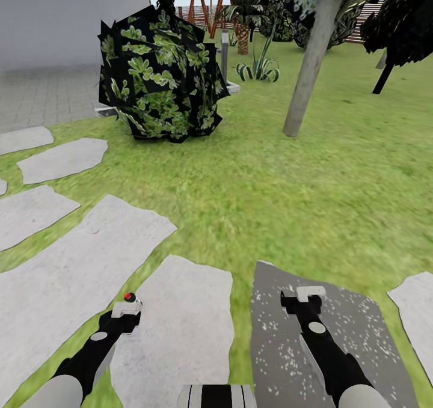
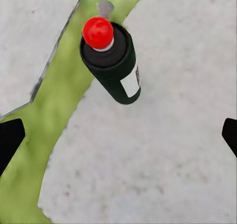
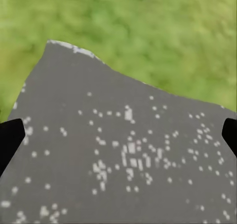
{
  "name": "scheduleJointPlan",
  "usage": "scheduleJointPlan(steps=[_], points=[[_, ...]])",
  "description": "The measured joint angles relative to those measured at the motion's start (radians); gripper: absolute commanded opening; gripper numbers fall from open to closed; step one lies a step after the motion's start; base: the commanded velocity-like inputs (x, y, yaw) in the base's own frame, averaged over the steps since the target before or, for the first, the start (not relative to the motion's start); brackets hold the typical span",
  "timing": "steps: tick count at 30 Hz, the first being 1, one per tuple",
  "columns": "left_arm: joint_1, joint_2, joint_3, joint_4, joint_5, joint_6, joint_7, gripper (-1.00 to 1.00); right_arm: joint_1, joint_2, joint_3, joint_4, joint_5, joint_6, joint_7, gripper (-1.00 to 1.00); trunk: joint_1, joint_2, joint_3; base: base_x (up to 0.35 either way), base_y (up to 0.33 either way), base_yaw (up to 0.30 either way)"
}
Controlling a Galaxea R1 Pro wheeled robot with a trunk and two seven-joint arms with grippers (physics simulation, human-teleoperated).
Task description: In the garden, pick up the pesticide atomizer on the floor and spray pesticide onto both trees until each tree trunk is fully covered.
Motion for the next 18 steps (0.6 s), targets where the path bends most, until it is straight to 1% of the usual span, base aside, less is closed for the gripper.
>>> scheduleJointPlan(steps=[4,11,18], points=[[0.0,0.0,-0.001,-0.001,0.0,-0.001,0.0,1.0,0.0,0.0,0.0,0.0,0.0,0.0,0.0,1.0,0.0,0.0,0.0,0.091,0.027,0.0],[0.0,0.0,-0.001,-0.001,0.0,-0.001,0.0,1.0,0.0,0.0,0.0,0.0,0.0,0.0,0.0,1.0,0.0,0.0,0.0,0.024,0.008,0.0],[0.0,0.0,0.0,0.0,0.001,0.0,0.0,1.0,0.0,0.001,0.0,0.0,0.0,-0.001,0.0,1.0,0.0,0.0,0.0,0.147,0.122,0.0]])
